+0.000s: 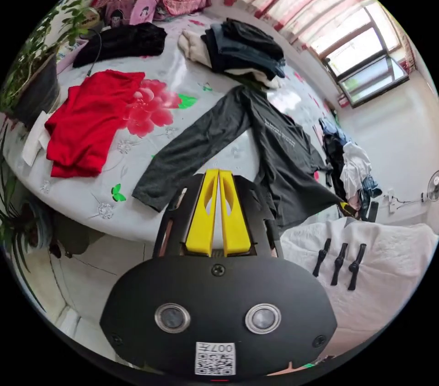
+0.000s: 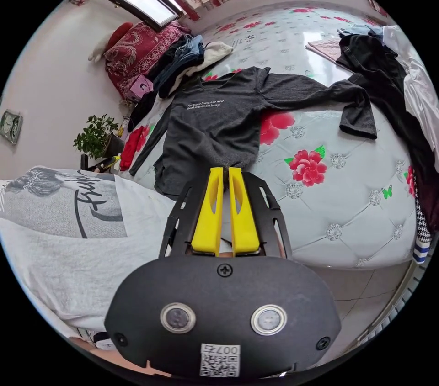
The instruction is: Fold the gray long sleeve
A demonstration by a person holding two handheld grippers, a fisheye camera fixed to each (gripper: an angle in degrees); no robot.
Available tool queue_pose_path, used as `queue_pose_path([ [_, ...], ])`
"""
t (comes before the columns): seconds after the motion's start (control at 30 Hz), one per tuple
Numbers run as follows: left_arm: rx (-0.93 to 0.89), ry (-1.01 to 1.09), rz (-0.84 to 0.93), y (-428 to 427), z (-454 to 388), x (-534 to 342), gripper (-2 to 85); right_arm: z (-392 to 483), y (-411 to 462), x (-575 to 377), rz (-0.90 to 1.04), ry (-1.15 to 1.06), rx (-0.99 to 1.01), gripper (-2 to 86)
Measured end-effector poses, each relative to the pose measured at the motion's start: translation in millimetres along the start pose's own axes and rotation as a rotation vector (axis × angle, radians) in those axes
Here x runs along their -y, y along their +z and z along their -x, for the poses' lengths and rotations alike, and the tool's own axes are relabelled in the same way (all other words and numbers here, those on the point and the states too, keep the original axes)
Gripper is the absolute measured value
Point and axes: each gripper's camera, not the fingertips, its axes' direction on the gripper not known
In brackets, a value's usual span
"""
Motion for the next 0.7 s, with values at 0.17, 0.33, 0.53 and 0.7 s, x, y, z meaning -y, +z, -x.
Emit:
queue_pose_path([
  [0.17, 0.039, 0.217, 0.229, 83, -75, 25, 11.0, 14, 21, 7, 0.092, -0.044, -0.069, -0.1],
  [0.33, 0.328, 0.451, 0.330, 109, -120, 28, 1.1, 22, 16, 7, 0.145, -0.070, -0.106, 0.0],
  [0.53, -0.150, 0.129, 0.287, 8, -38, 52, -0.8, 7, -16, 5, 0.135, -0.007, -0.048, 0.0],
  [0.7, -0.445, -0.151, 0.077, -79, 46, 55, -0.9, -19, -14, 16, 0.159, 0.085, 0.074, 0.0],
])
